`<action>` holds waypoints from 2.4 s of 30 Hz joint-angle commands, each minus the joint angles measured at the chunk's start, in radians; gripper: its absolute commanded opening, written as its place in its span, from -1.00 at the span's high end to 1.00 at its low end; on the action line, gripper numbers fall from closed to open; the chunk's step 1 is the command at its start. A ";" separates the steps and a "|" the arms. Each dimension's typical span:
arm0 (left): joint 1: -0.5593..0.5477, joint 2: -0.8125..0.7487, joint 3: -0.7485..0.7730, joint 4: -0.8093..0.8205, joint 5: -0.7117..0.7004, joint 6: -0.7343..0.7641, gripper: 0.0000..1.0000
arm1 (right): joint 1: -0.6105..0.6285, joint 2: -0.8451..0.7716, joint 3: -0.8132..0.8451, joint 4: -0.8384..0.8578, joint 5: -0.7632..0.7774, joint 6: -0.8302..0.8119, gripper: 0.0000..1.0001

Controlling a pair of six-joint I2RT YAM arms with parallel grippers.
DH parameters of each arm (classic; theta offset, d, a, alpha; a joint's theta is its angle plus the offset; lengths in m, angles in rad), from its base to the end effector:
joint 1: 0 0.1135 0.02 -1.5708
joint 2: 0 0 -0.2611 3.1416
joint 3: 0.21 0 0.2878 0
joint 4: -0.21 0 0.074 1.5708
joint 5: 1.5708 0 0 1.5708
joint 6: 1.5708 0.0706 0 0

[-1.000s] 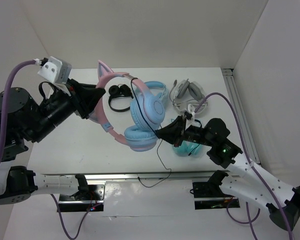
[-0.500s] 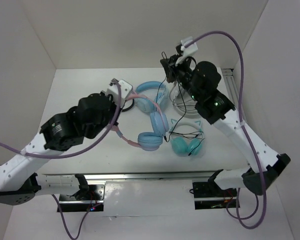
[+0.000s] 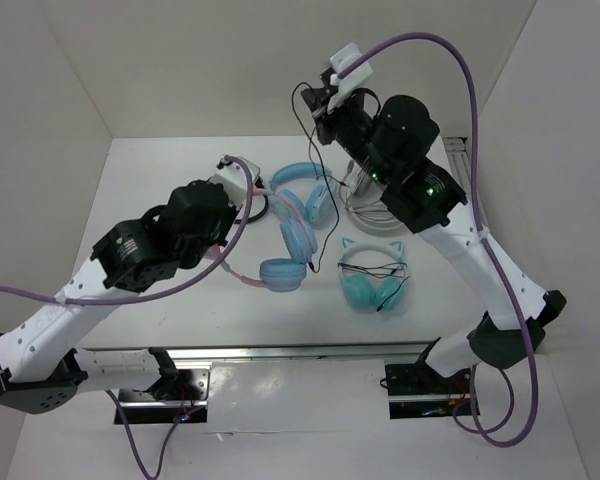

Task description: Wrap the headphones

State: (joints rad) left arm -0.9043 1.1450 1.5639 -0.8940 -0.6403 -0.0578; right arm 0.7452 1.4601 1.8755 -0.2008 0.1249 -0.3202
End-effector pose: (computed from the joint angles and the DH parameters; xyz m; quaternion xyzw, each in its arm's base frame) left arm 0.1945 -0.1791 0.4608 0.1834 0.8061 0.0094 0.5626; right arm 0.2744 0.2412 0.5722 -0.2761 0.5640 0.1257 0.7680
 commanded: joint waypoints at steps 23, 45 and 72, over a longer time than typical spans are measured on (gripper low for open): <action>-0.067 -0.053 0.114 0.125 0.603 0.023 1.00 | 0.060 0.299 0.200 -0.129 0.309 -0.100 1.00; -0.067 -0.125 0.237 0.121 0.669 -0.077 1.00 | -0.161 0.218 -0.042 -0.055 0.041 0.047 1.00; -0.067 -0.230 0.071 0.555 -0.074 -0.384 1.00 | -0.087 -0.158 -0.768 0.830 -1.015 0.504 0.95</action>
State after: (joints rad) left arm -0.9668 0.8764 1.5898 -0.4919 -0.5911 -0.3908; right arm 0.6205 1.3315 1.1210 0.4423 -0.8009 0.1066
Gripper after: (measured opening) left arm 0.266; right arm 0.030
